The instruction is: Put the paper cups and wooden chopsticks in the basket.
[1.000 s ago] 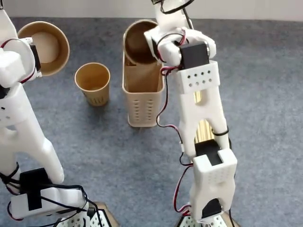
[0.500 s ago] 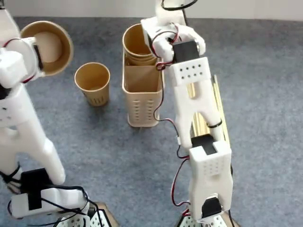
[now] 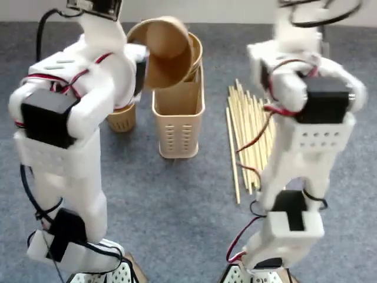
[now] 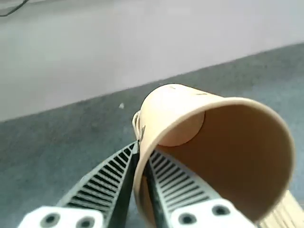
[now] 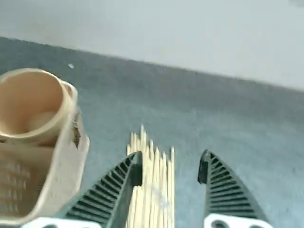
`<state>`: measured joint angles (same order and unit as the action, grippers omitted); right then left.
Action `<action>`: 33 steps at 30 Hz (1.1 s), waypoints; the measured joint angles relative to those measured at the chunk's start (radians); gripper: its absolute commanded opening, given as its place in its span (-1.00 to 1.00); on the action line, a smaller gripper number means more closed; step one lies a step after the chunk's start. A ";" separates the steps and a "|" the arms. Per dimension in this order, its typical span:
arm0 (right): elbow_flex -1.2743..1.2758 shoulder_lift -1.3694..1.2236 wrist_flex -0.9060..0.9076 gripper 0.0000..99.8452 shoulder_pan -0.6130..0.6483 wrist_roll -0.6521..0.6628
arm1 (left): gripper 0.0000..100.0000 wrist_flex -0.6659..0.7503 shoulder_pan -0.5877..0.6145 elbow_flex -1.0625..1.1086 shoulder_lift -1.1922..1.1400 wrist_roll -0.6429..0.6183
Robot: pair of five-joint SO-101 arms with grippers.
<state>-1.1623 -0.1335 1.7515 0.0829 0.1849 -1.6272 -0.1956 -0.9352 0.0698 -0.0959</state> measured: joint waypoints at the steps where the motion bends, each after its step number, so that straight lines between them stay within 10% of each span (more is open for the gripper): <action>1: 0.051 0.018 0.002 -0.60 -0.011 0.002 | -0.98 0.018 -0.003 0.000 -0.020 -0.012; 13: 0.743 0.436 -0.057 -0.60 -0.009 0.037 | -0.98 0.121 0.005 0.002 -0.321 -0.046; 33: 2.254 1.425 -0.789 -0.60 0.002 0.037 | -0.56 0.153 0.068 0.002 -0.359 -0.046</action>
<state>1.0917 1.2919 0.9628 0.0844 0.2217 -1.4737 -0.1281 -0.9337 -0.2892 -0.1419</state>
